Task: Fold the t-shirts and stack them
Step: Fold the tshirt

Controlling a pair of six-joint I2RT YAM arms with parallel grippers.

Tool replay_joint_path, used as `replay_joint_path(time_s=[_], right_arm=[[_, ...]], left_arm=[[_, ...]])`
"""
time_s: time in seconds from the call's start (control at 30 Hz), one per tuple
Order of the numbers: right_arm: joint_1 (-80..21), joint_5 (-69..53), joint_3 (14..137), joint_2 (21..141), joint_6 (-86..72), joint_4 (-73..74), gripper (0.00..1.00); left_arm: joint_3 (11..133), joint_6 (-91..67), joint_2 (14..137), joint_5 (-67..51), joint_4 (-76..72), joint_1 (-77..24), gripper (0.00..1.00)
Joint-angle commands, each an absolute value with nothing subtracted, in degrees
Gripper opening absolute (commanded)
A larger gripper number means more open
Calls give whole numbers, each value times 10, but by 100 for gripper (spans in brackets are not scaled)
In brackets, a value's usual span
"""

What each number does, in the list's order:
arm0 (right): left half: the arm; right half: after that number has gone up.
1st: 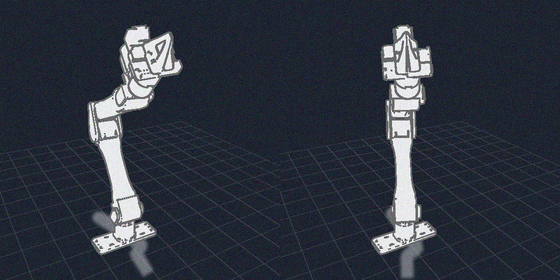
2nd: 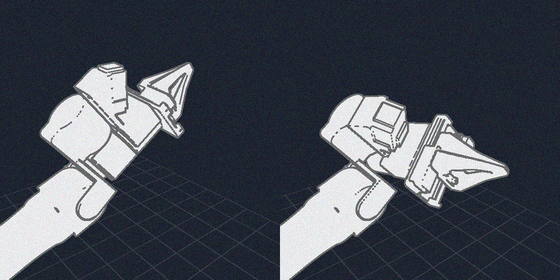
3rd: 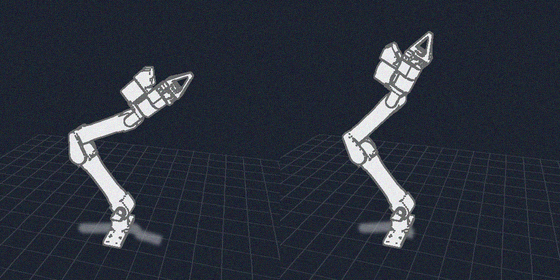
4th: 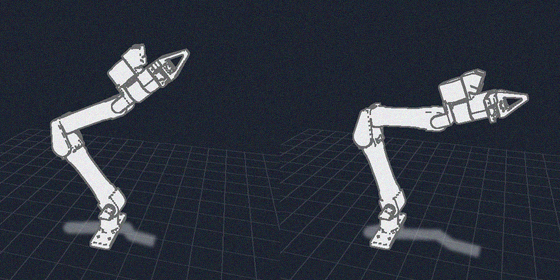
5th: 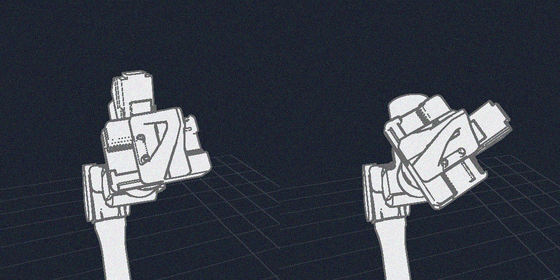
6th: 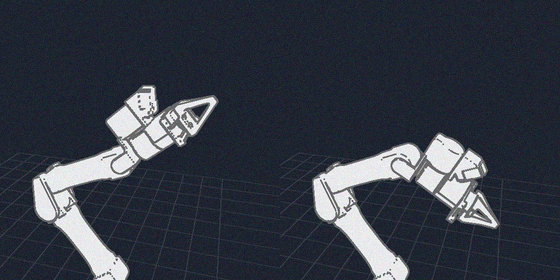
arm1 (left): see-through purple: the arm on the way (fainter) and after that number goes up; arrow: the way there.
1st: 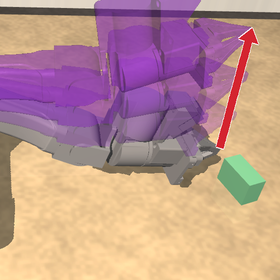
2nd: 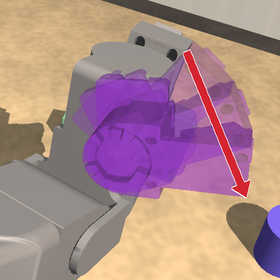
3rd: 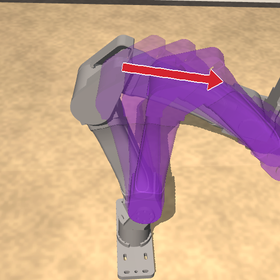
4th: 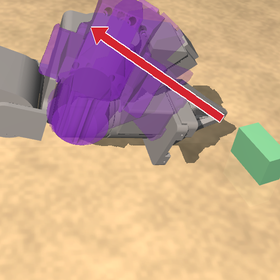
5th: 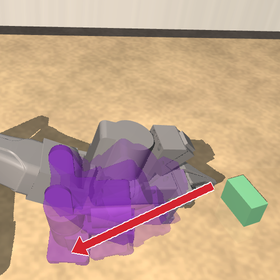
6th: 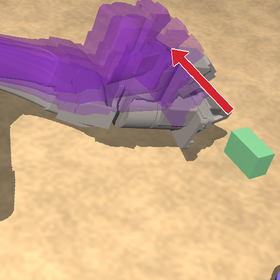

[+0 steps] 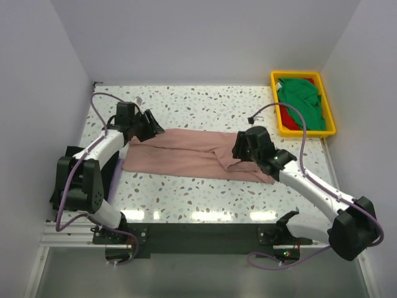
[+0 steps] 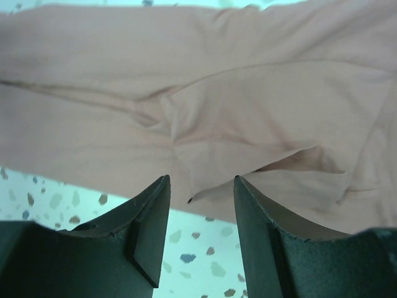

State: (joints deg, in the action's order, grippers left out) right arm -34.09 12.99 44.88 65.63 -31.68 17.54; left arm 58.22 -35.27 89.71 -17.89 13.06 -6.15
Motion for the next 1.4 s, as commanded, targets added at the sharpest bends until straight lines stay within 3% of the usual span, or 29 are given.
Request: replay_joint_path(time_s=[0.0, 0.33, 0.9, 1.23, 1.37], right_arm=[[-282, 158, 504, 704, -300, 228, 49], [-216, 129, 538, 839, -287, 233, 46], [-217, 16, 377, 633, -305, 274, 44], [-217, 81, 433, 606, -332, 282, 45], [-216, 103, 469, 675, -335, 245, 44]], left_arm=[[593, -337, 904, -195, 130, -69, 57], [594, -334, 909, -202, 131, -72, 57], [592, -338, 916, -215, 126, -72, 56], [592, -338, 919, -215, 129, -73, 56], [591, -341, 925, -214, 130, -75, 54]])
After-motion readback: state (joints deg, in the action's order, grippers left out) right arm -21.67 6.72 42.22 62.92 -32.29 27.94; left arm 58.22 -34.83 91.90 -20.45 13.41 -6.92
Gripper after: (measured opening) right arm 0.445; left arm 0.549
